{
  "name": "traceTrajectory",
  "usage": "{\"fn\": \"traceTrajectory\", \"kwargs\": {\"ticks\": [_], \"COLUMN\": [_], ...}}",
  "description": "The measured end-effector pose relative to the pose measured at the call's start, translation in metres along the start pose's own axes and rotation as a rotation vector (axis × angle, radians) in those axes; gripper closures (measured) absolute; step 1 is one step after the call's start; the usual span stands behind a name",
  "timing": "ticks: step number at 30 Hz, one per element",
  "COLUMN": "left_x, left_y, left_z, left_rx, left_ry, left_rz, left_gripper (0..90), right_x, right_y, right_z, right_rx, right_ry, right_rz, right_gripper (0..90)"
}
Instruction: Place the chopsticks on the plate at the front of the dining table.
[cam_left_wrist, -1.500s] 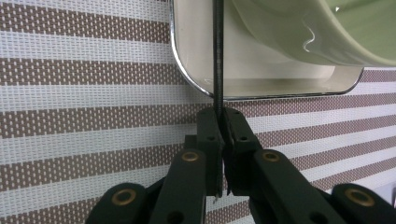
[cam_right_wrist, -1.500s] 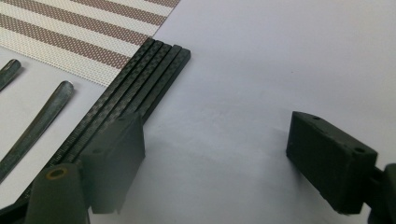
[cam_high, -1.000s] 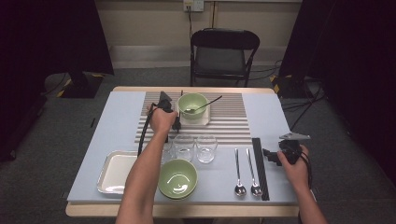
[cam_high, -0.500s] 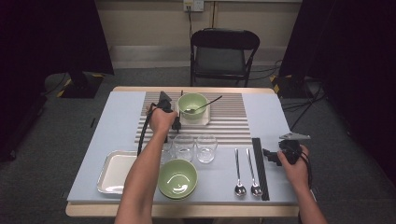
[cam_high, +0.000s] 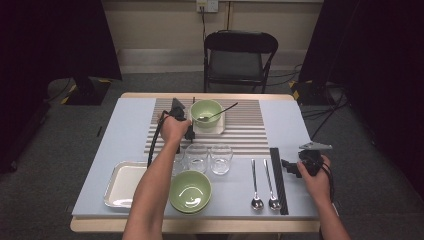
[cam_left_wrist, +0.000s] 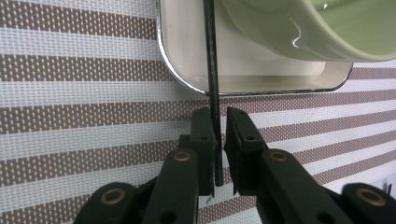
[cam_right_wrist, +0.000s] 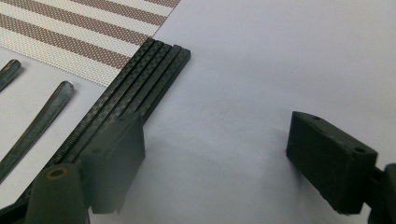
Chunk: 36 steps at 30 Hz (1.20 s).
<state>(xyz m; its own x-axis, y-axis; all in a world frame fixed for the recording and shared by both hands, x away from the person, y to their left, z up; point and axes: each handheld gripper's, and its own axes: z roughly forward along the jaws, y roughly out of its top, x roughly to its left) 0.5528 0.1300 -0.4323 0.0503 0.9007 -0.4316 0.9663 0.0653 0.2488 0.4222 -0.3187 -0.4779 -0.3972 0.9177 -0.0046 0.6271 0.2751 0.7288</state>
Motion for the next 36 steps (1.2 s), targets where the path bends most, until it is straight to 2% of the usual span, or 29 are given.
{"fn": "traceTrajectory", "kwargs": {"ticks": [1,2,6,8,12,13,15,17,19,22,25,30,31,33,36], "left_x": [-0.001,0.000,0.001,0.001,0.004,0.003,0.005,0.005,0.007,0.007,0.009,0.008,0.009,0.008,0.008], "left_y": [0.000,0.000,0.000,-0.001,-0.001,-0.001,-0.001,-0.002,-0.002,-0.004,-0.004,-0.007,-0.008,-0.009,-0.011], "left_z": [0.000,-0.002,-0.007,-0.009,-0.017,-0.019,-0.022,-0.025,-0.030,-0.034,-0.040,-0.046,-0.048,-0.051,-0.056], "left_rx": [-0.015,-0.012,-0.015,-0.032,-0.041,-0.052,-0.048,-0.065,-0.063,-0.077,-0.091,-0.108,-0.101,-0.112,-0.124], "left_ry": [0.004,0.004,0.007,0.013,-0.003,-0.007,-0.006,-0.011,-0.016,-0.023,-0.021,-0.023,-0.017,-0.023,-0.021], "left_rz": [-0.019,0.001,0.004,-0.003,0.021,0.015,0.037,0.020,0.045,0.037,0.058,0.061,0.077,0.068,0.084], "left_gripper": [81.4,81.3,79.7,78.7,76.0,75.1,72.9,71.0,68.9,66.6,64.7,61.2,59.8,57.6,54.7], "right_x": [0.000,0.000,0.000,0.000,0.000,0.000,0.000,0.000,0.000,0.000,0.000,0.000,0.000,0.000,0.000], "right_y": [0.000,0.000,0.000,0.000,0.000,0.000,0.000,0.000,0.000,0.000,0.000,0.000,0.000,0.000,0.000], "right_z": [0.000,0.000,0.000,0.000,0.000,0.000,0.000,0.000,0.000,0.000,0.000,0.000,0.000,0.000,0.000], "right_rx": [0.000,0.000,0.001,0.001,0.004,0.004,0.005,0.004,0.004,0.003,0.001,0.002,0.002,0.002,0.002], "right_ry": [-0.001,0.000,0.000,0.000,0.001,0.001,0.002,0.001,0.001,0.000,-0.001,-0.001,0.000,-0.001,-0.001], "right_rz": [0.000,0.001,0.001,0.001,0.001,0.001,0.001,0.001,0.001,-0.001,0.000,0.000,0.000,0.000,0.000], "right_gripper": [18.1,18.0,18.1,18.0,18.0,18.1,18.1,18.1,18.1,18.1,18.1,18.0,18.1,18.1,18.1]}}
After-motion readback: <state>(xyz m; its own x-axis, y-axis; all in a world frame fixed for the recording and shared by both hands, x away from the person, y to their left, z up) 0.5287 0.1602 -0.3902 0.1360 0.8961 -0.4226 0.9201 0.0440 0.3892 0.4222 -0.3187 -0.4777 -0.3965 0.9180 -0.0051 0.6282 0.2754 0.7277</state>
